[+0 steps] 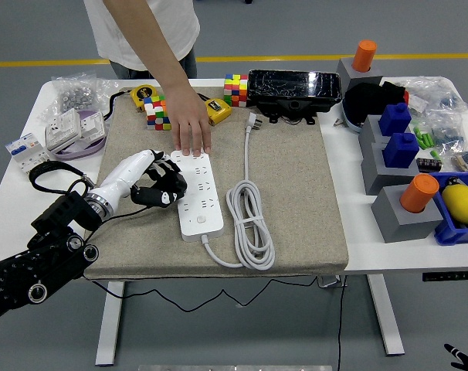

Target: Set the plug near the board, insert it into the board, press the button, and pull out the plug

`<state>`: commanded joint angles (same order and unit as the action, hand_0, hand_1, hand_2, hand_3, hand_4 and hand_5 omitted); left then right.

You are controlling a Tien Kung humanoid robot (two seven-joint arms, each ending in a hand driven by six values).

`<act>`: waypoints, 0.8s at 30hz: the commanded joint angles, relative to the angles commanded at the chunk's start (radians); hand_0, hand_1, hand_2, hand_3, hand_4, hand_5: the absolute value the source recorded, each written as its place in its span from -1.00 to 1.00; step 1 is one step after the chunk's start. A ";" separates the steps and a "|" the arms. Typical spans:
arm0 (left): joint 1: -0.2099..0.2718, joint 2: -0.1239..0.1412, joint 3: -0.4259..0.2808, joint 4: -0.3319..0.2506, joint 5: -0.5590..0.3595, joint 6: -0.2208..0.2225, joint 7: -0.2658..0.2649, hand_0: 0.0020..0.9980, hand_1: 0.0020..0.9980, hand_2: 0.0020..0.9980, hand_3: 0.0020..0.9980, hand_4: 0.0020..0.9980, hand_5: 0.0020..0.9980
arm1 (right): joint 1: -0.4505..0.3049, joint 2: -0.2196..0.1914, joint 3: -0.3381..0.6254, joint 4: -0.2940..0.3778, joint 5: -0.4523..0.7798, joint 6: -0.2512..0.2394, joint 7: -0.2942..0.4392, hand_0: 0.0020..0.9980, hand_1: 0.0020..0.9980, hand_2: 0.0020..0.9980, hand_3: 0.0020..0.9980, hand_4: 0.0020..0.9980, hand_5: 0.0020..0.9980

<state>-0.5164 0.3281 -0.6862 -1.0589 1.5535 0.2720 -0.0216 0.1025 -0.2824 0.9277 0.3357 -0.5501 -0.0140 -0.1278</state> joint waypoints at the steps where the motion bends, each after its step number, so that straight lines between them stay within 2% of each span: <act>1: 0.000 0.000 0.000 0.000 0.001 0.000 0.000 -0.07 -0.17 -0.03 0.11 0.32 -1.00 | 0.000 0.000 0.000 0.000 0.000 0.000 0.000 0.16 0.35 0.37 0.24 0.96 0.04; 8: -0.002 0.009 0.001 -0.004 0.019 -0.019 -0.007 -0.07 -0.17 -0.03 0.11 0.33 -1.00 | 0.000 0.000 0.000 0.000 -0.001 0.000 0.000 0.16 0.35 0.37 0.24 0.96 0.04; 24: -0.019 0.016 0.015 0.003 0.088 -0.014 -0.017 -0.07 -0.17 -0.04 0.10 0.33 -1.00 | 0.001 0.000 -0.001 0.002 -0.001 0.000 0.001 0.16 0.35 0.37 0.24 0.96 0.04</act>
<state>-0.5351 0.3436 -0.6709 -1.0556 1.6415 0.2578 -0.0385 0.1038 -0.2826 0.9270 0.3380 -0.5506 -0.0140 -0.1271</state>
